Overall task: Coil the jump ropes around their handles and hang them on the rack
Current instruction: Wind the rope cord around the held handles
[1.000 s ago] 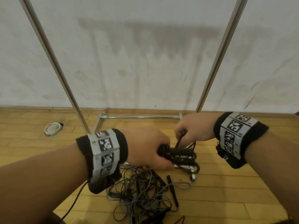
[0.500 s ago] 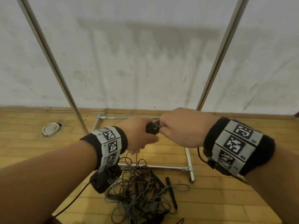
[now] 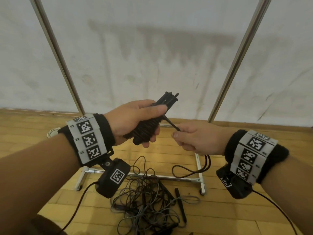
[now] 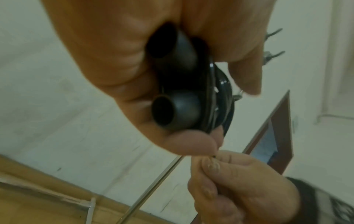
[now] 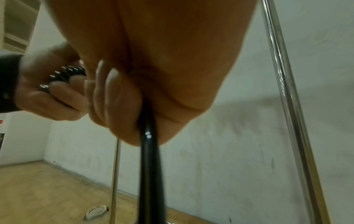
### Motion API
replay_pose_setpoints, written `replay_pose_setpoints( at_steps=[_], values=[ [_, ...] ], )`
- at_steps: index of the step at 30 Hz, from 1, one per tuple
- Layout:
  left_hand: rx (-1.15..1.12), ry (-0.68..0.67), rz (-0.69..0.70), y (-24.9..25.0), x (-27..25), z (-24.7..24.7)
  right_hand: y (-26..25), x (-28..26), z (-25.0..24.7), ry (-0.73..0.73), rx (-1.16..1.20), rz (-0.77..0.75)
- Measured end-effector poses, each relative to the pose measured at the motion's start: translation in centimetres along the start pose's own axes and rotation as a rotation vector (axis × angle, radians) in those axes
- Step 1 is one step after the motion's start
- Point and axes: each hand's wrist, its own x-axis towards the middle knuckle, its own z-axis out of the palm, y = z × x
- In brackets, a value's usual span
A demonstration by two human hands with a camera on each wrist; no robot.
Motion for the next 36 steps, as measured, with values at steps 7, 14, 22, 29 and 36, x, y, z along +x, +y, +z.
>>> replay_pose_setpoints(
  at_steps=[7, 14, 22, 29, 36],
  values=[
    [0.727, -0.274, -0.184, -0.5, -1.0, 3.8, 0.9, 1.1, -0.1, -0.096, -0.414, 0.072],
    [1.356, -0.250, -0.309, -4.1, 0.4, 6.1, -0.7, 2.1, 0.5, 0.014, -0.752, 0.016],
    [0.794, 0.220, -0.380, -3.4, 2.2, 2.1, -3.1, 0.7, 0.0, 0.146, -0.715, -0.087],
    [0.079, 0.165, -0.112, -0.5, 1.8, -1.2, -2.9, 1.4, -1.2, 0.233, -0.449, -0.098],
    [0.167, 0.117, -0.030, 0.5, 1.2, -1.0, -0.9, 3.6, -1.4, 0.024, -0.128, 0.017]
  ],
)
